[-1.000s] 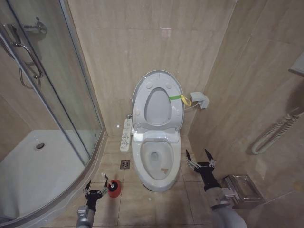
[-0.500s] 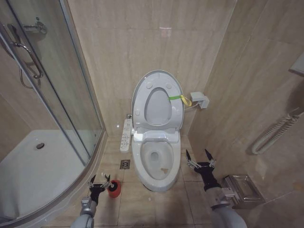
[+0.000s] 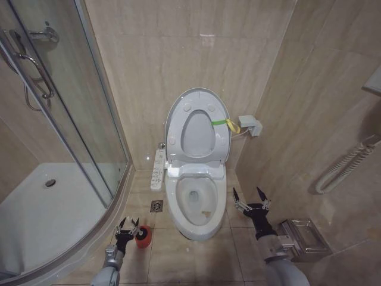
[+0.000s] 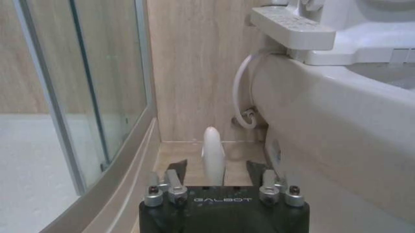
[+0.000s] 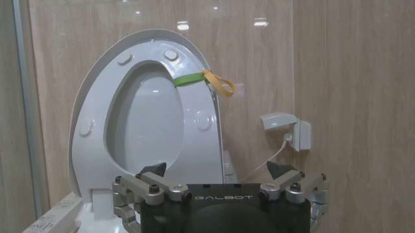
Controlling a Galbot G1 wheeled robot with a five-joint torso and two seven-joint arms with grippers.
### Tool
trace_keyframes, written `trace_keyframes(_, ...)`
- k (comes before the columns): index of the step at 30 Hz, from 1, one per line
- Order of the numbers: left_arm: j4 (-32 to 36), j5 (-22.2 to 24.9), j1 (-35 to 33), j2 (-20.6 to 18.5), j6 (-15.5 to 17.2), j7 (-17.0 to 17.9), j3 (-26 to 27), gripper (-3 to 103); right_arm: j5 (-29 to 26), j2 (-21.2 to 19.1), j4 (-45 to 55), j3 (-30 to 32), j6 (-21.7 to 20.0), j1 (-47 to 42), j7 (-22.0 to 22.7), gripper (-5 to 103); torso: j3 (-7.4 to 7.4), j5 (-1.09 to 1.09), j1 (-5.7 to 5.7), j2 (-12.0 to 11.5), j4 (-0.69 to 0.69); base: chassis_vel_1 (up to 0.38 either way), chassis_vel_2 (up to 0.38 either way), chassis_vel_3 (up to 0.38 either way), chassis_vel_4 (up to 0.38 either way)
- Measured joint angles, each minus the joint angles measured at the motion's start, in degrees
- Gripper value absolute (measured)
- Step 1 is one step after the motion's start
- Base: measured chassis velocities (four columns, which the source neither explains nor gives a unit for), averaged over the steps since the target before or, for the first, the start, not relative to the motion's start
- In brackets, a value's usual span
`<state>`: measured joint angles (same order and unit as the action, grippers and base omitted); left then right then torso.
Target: Open the toilet lid, clean the toilet bowl with a toilet brush, close the toilet lid, and flush.
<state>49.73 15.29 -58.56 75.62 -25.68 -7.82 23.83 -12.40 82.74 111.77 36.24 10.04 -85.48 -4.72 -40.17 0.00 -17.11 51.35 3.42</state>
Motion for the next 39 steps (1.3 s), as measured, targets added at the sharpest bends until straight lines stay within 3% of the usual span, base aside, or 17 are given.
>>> trace_keyframes(4, -1.2, -0.7, 0.6, 0.1, -0.5, -0.3, 0.5, 72, 0.0, 0.0, 0.0, 0.0, 0.0, 0.0, 0.0, 100, 0.0, 0.0, 0.0, 0.0, 0.01, 0.0, 0.0, 0.0, 0.0)
trace_keyframes(5, -1.8, -1.0, 0.7, 0.2, -0.7, -0.5, 0.7, 44, 0.0, 0.0, 0.0, 0.0, 0.0, 0.0, 0.0, 100, 0.0, 0.0, 0.0, 0.0, 0.0, 0.0, 0.0, 0.0, 0.0)
trace_keyframes(12, -3.5, -2.2, 1.4, 0.3, -1.9, -1.7, 2.0, 44, 0.0, 0.0, 0.0, 0.0, 0.0, 0.0, 0.0, 100, 0.0, 0.0, 0.0, 0.0, 0.0, 0.0, 0.0, 0.0, 0.0)
trace_keyframes(13, -3.6, -2.2, 1.4, 0.3, -2.0, -1.9, 2.2, 20, 0.0, 0.0, 0.0, 0.0, 0.0, 0.0, 0.0, 100, 0.0, 0.0, 0.0, 0.0, 0.01, 0.0, 0.0, 0.0, 0.0)
trace_keyframes(23, -2.7, -2.8, 1.0, 0.3, -2.1, -1.7, 2.6, 20, 0.0, 0.0, 0.0, 0.0, 0.0, 0.0, 0.0, 100, 0.0, 0.0, 0.0, 0.0, 0.01, 0.0, 0.0, 0.0, 0.0)
trace_keyframes(39, 10.6, -4.0, -4.2, -1.3, -0.9, 1.2, 1.7, 20, 0.0, 0.0, 0.0, 0.0, 0.0, 0.0, 0.0, 100, 0.01, 0.0, 0.0, 0.0, 0.0, 0.0, 0.0, 0.0, 0.0)
